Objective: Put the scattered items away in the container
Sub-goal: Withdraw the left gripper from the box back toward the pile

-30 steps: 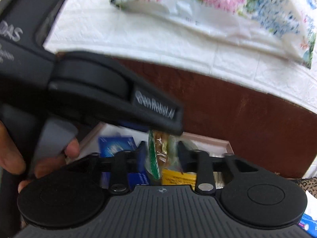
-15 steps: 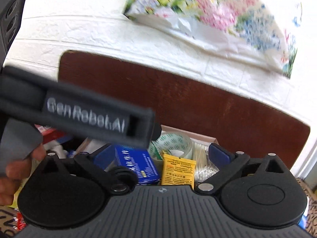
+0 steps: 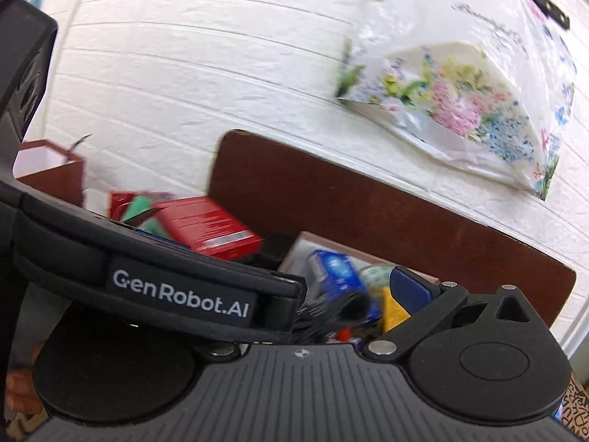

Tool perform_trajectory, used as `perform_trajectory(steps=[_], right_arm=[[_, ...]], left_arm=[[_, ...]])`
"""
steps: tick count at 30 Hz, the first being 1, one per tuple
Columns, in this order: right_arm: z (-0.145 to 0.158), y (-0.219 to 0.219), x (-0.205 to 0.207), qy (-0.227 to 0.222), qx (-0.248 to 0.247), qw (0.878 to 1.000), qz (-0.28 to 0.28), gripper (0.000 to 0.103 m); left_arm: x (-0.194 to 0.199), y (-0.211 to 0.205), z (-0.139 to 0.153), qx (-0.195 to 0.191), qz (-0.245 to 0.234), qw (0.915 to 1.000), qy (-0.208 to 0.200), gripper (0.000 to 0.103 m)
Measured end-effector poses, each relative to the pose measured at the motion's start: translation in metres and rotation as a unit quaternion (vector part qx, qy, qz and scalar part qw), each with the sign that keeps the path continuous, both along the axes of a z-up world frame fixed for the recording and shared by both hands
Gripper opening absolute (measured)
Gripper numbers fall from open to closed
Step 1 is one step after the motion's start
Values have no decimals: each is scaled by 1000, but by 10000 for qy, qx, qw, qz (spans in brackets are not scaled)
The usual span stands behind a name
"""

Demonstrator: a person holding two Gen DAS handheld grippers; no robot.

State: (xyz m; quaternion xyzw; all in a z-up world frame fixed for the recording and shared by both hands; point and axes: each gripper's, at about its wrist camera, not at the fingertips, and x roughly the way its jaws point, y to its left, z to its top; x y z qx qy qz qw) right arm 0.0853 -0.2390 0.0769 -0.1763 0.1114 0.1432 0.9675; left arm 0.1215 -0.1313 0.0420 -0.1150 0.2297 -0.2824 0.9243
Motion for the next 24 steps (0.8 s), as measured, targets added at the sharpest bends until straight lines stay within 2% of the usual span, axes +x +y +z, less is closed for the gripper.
perform_trajectory(steps=[3, 7, 9, 13, 16, 22, 24], right_arm=[[-20, 8, -21, 191, 90, 9997, 135, 103], [-56, 16, -40, 758, 282, 9966, 177, 103], [-73, 20, -45, 1050, 324, 9939, 127, 103], [-98, 22, -51, 1473, 531, 9877, -25, 103], [-105, 18, -47, 1623, 667, 9844, -117, 103], [-113, 14, -30, 1614, 621, 9842, -372, 100], [-117, 13, -25, 1674, 643, 9830, -390, 98]], left_arm=[[-23, 17, -23, 65, 52, 9998, 162, 103], [-44, 33, -58, 261, 168, 9985, 440, 103], [-49, 39, -77, 392, 174, 9965, 719, 102], [-53, 52, -102, 381, 246, 9922, 1158, 102], [-50, 57, -104, 351, 336, 9918, 1186, 102], [-35, 59, -98, 238, 476, 9930, 1057, 101], [-29, 59, -101, 277, 537, 9925, 1067, 98]])
